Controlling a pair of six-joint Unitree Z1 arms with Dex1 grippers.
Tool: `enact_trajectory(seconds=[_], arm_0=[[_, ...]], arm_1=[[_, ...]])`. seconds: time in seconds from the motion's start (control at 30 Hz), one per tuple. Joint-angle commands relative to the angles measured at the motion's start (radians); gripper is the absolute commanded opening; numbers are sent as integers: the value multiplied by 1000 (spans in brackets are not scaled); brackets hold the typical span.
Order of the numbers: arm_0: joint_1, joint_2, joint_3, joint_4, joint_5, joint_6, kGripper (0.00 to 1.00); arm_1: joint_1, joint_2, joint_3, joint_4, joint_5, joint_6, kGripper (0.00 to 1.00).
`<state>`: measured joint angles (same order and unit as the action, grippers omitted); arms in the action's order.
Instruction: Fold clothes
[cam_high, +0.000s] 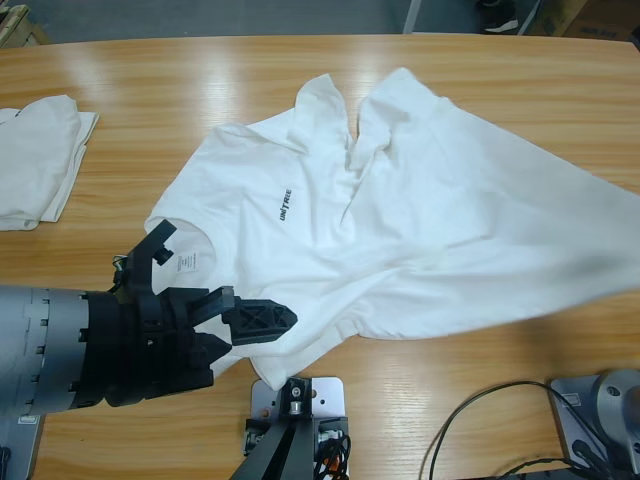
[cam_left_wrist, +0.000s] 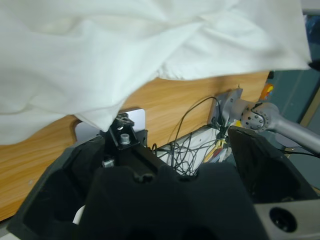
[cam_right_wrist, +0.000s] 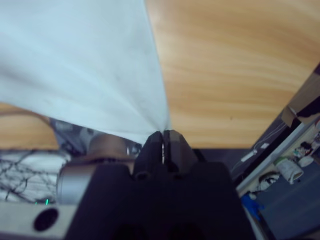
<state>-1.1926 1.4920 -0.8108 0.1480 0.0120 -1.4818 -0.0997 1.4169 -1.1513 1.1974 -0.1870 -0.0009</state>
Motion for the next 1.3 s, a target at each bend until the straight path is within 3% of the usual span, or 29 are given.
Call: enact_trajectory(seconds=[0.03, 0.07, 0.1, 0.13, 0.27, 0.4, 0.47, 0.53, 0.6, 0.7, 0.8, 1.07, 1.3], arm_0=[[8, -40, 30, 62, 16, -15, 999], [9, -45, 30, 77, 19, -15, 1000], [11, -49, 30, 86, 22, -15, 1000], [12, -52, 30, 91, 28, -15, 1000], [30, -58, 21, 93, 34, -18, 1000], [109, -75, 12, 112, 34, 10, 1000], [183, -68, 0, 143, 34, 91, 1000], [283, -34, -53, 206, 27, 226, 991], [357, 28, -160, 280, -1, 346, 942], [389, 190, -367, 468, -12, 501, 941], [399, 307, -508, 607, -11, 502, 936], [452, 663, -906, 959, 34, 534, 941], [564, 790, -999, 982, -32, 526, 941]], arm_1=[[-23, 107, -215, 343, 19, 7, 0], [-23, 110, -216, 346, 17, 10, 116], [-23, 117, -224, 352, 34, 19, 769], [-23, 122, -231, 357, 58, 46, 995], [-23, 105, -288, 402, 64, 101, 1000], [-3, 73, -354, 404, 101, 126, 1000], [91, 88, -373, 297, 257, 108, 1000], [184, 140, -336, 137, 348, 43, 987], [254, 210, -286, -26, 352, 41, 988], [312, 382, -303, -105, 338, 80, 987], [361, 527, -400, -100, 252, 152, 987], [324, 844, -772, 72, 273, 170, 987], [255, 1092, -1051, 194, 259, 172, 982]])
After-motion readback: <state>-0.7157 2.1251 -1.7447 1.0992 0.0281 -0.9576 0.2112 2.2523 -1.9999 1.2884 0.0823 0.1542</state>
